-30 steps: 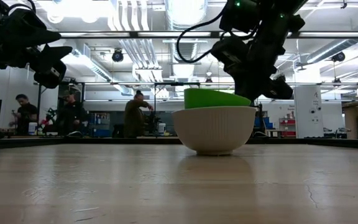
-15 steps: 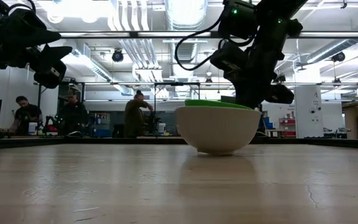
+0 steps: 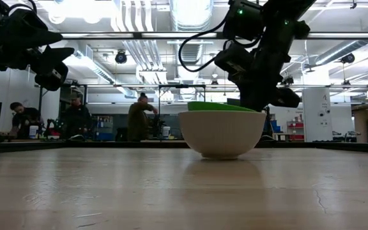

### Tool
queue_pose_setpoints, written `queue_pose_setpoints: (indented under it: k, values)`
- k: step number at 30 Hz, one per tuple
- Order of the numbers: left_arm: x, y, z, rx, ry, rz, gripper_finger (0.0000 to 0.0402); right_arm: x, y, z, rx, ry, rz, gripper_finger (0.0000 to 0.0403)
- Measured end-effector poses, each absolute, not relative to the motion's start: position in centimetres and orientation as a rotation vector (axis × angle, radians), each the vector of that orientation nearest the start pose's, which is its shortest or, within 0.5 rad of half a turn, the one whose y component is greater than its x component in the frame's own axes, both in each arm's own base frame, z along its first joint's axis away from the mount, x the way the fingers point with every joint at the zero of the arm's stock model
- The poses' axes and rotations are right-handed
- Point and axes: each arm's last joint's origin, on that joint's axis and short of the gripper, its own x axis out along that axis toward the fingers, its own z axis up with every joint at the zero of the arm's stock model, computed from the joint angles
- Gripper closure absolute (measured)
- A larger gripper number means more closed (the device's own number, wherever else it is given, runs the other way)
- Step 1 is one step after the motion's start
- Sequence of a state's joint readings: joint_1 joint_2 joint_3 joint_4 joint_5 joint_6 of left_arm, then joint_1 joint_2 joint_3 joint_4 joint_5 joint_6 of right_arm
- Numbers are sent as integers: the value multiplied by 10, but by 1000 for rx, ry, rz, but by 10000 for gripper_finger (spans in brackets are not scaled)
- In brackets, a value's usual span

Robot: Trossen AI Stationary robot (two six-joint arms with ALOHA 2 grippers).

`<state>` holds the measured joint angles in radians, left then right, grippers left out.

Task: Nest bowls inside each other
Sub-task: Stack the green bowl on top of the other green bowl

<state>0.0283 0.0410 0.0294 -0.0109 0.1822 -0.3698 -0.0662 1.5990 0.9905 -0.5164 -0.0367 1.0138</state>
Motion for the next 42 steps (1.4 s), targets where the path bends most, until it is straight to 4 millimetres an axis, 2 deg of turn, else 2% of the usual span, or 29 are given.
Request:
queue_pose_setpoints:
  k: [11,15,33,42]
  values:
    - [98,-2,169,-372,50,-148,257,304,-19,190,967,1008,-593,322]
    - [98,-2,169,-371,50,-148,257,304,-19,190,967,1007,-593,308]
    - [98,-2,169,-372,50,-148,257,312,-20,212,927,992,-584,309]
    - [98,-2,169,-371,50,-148,257,312,-20,212,935,995,-595,308]
